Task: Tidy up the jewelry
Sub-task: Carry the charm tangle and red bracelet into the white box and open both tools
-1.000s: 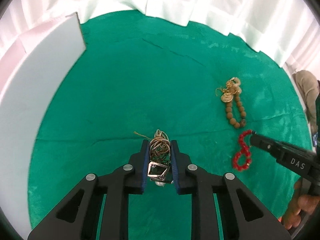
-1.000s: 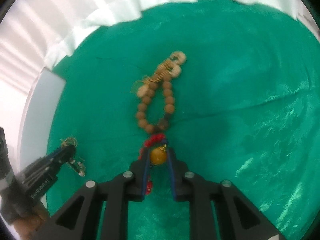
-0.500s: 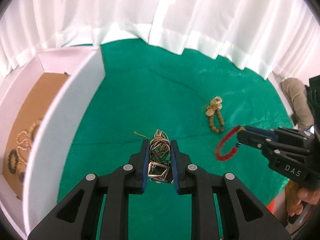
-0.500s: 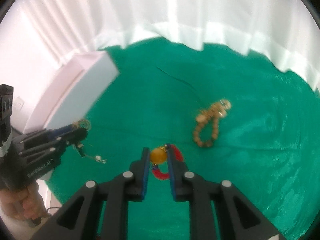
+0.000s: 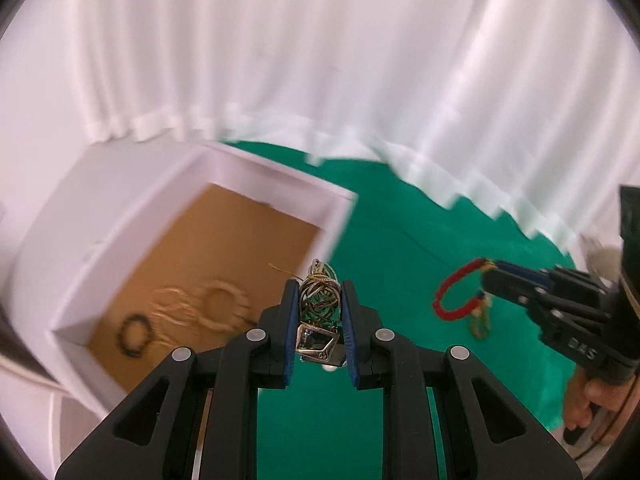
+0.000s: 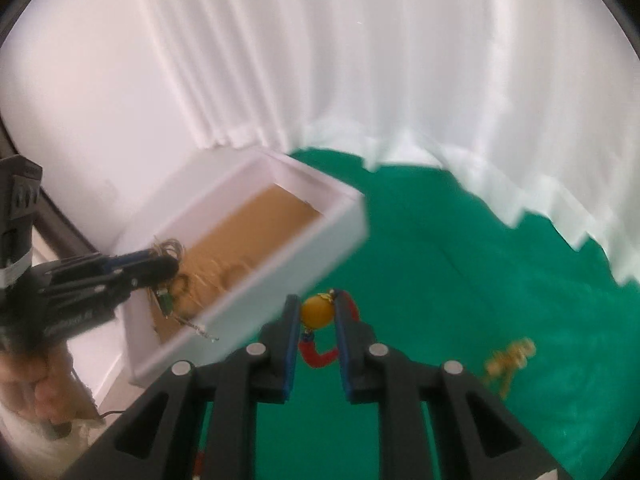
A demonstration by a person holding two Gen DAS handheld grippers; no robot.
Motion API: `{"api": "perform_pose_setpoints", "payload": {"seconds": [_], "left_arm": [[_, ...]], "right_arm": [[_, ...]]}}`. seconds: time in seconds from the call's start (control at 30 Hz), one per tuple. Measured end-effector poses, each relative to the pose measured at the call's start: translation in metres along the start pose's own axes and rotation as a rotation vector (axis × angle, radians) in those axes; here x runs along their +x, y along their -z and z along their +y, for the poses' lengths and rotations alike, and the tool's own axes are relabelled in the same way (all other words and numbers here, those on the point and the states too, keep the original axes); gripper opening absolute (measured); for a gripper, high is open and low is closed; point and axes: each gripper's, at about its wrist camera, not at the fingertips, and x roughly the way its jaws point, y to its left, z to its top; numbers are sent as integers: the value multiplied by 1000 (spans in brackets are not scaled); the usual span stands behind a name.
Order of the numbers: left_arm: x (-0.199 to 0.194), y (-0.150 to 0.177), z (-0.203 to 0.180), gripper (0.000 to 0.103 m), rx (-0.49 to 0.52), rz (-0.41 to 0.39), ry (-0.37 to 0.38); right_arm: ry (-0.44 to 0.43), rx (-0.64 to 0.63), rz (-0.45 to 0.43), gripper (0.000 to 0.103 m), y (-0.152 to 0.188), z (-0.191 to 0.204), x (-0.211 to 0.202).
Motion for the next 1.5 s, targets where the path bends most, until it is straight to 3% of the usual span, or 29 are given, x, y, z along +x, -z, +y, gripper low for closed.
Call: {"api": "perform_pose_setpoints", "payload": {"seconds": [0.17,0.4,0.73,0.97,1.0,1.03,1.07,1.1,1.17,1.23,1.5], "left_arm": [[12,-22,58,19,-100,-13,-85],[76,-44,104,19,-190,22,-147],[151,-38,136,19,-241,82,-232],[178,-29,151,19,-289,106,-237],[180,-28,152,21,-292,111,-236],[183,-28,152,24,-292,120,-237],[184,-27,153,30,-290,131,-245],[183,-27,152,37,-286,141,-251],[180,-27,151,68,-280,141,-264],[168,-27,148,78,-270,107,-286],[108,-2,95,88,-169,-17,-314]], "right_arm": [[-67,-61,-7,17,-44,43,42],[-92,-114,63,17,-79,84,129],[-41,-224,151,17,-80,107,226],[-9,-223,169,18,-80,100,251],[-9,-217,170,23,-81,99,253],[-11,-202,172,30,-82,97,254],[-9,-193,170,49,-84,96,254],[-9,-187,158,57,-85,95,251],[-5,-188,136,57,-86,95,246],[-7,-185,114,57,-85,95,236],[36,-252,-4,58,-57,88,168]]}}
